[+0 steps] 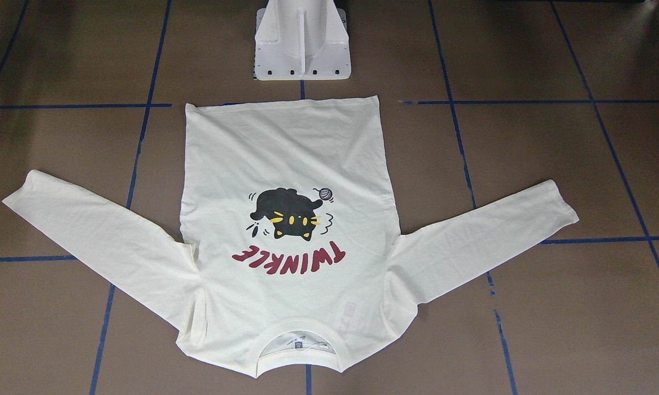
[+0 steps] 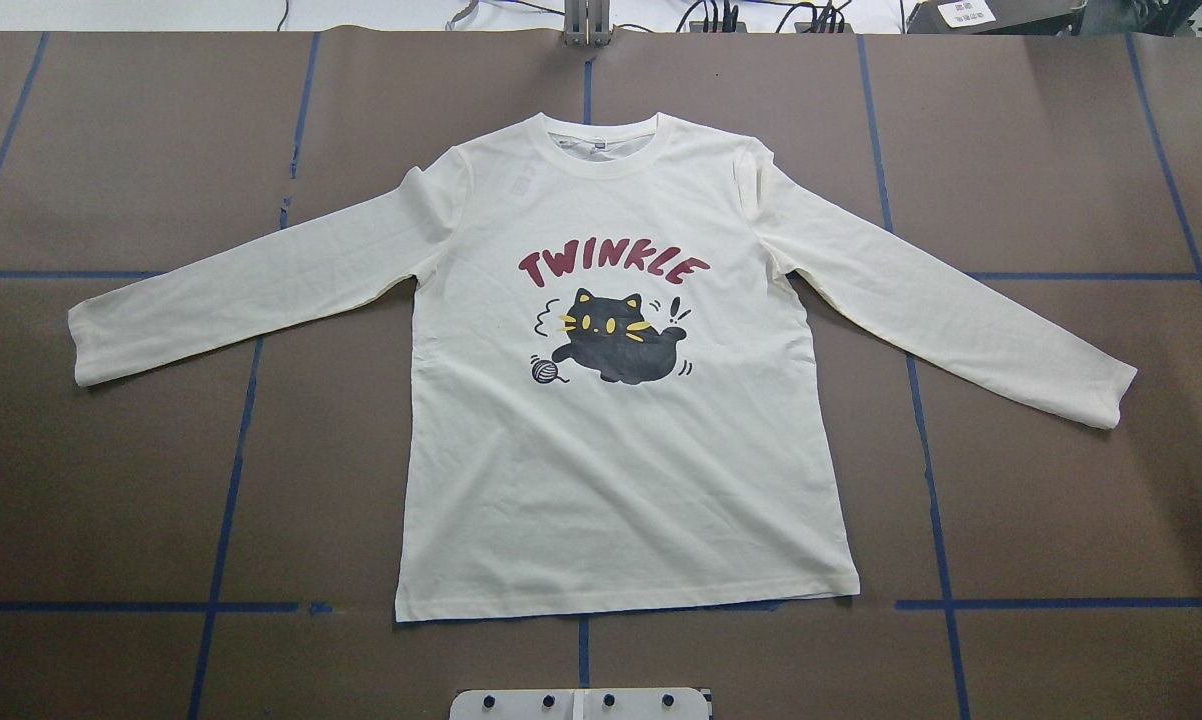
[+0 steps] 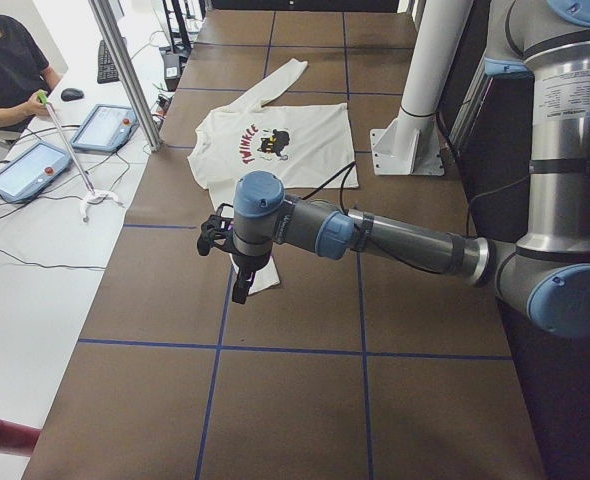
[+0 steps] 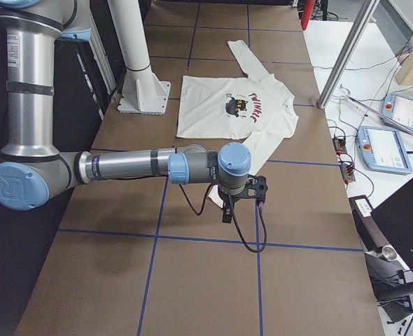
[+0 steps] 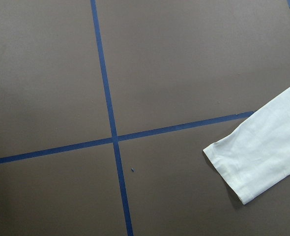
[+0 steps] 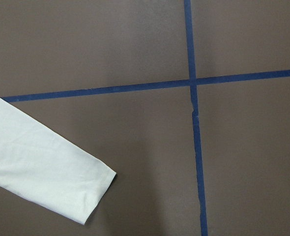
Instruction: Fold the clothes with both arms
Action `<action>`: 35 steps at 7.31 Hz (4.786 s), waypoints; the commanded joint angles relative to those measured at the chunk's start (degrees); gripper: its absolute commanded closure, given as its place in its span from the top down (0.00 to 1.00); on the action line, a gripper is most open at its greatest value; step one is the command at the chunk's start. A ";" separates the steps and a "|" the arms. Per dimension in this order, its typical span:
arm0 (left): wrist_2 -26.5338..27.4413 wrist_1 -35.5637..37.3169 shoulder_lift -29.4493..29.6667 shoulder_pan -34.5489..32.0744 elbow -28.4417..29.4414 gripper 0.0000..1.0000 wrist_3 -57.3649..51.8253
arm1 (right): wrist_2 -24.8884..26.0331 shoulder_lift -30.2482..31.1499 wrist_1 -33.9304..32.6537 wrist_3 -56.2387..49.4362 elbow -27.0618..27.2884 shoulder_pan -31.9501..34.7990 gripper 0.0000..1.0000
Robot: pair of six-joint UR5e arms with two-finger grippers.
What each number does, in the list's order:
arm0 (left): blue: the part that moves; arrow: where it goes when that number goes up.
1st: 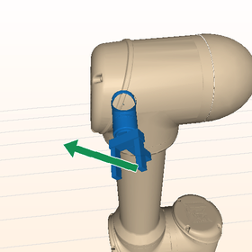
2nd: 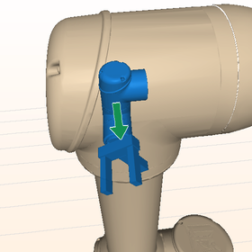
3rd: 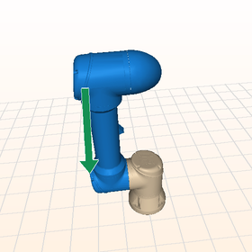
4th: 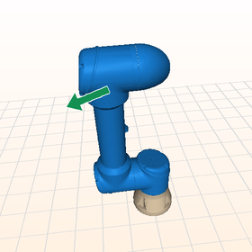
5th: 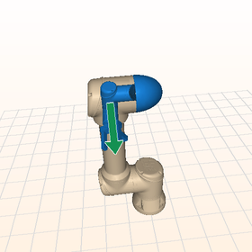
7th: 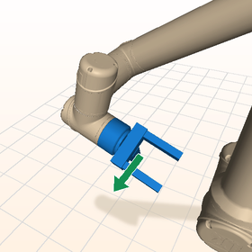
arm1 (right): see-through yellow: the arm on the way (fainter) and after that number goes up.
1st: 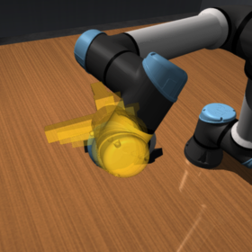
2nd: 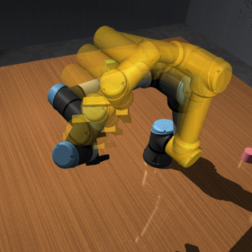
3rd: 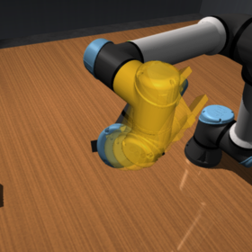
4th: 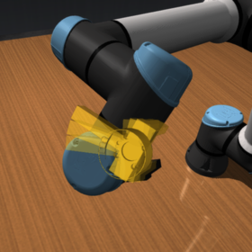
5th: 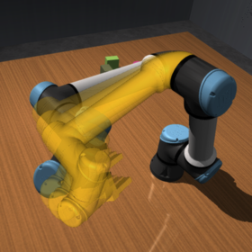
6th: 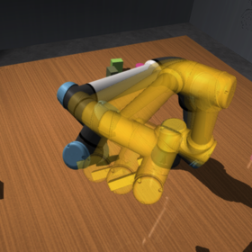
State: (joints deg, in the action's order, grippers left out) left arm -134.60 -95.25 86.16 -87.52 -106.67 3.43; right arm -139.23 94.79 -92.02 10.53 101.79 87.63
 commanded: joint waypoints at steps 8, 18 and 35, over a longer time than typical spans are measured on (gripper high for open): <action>-3.45 -0.46 -2.21 0.60 -1.51 1.00 1.14 | 1.60 1.01 4.83 2.21 0.43 -2.02 1.00; -5.32 -1.51 -1.17 0.95 -2.50 1.00 1.49 | 8.89 0.48 21.87 19.88 -3.61 -15.29 0.99; -5.14 -3.97 -1.08 1.04 -1.70 1.00 1.40 | 5.91 -2.68 36.74 36.93 -18.74 -25.14 0.00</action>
State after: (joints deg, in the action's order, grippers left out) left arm -139.75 -99.13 85.08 -86.48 -108.33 4.80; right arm -132.65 91.94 -55.37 47.44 82.52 62.49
